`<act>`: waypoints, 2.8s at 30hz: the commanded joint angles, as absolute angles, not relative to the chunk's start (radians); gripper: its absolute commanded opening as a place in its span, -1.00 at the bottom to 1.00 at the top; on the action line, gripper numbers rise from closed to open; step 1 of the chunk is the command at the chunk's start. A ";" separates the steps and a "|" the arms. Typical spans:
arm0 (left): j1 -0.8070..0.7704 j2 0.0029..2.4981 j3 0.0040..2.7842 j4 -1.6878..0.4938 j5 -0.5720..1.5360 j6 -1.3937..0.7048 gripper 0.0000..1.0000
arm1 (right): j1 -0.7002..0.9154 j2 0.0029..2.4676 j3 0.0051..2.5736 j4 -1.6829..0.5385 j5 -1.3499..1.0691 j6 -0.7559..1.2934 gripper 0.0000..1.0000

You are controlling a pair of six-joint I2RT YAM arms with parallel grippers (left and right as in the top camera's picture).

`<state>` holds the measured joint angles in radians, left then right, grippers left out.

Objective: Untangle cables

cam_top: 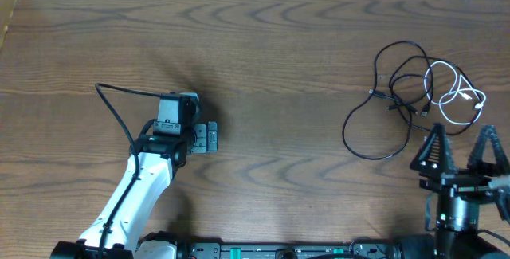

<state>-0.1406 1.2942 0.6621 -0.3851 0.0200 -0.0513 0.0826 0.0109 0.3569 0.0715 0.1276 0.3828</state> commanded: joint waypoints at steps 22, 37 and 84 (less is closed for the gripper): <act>-0.142 1.294 0.661 -0.385 0.014 -0.049 0.96 | 0.078 0.005 0.141 0.345 0.128 0.388 0.99; -0.142 1.294 0.661 -0.385 0.014 -0.049 0.96 | 0.078 0.005 0.025 0.345 0.128 0.388 0.98; -0.142 1.294 0.661 -0.385 0.014 -0.049 0.96 | 0.107 0.004 0.005 -0.064 0.120 0.086 0.98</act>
<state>-0.1406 1.2942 0.6621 -0.3851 0.0200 -0.0513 0.0875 0.0116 0.0067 -0.0589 0.1253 0.2890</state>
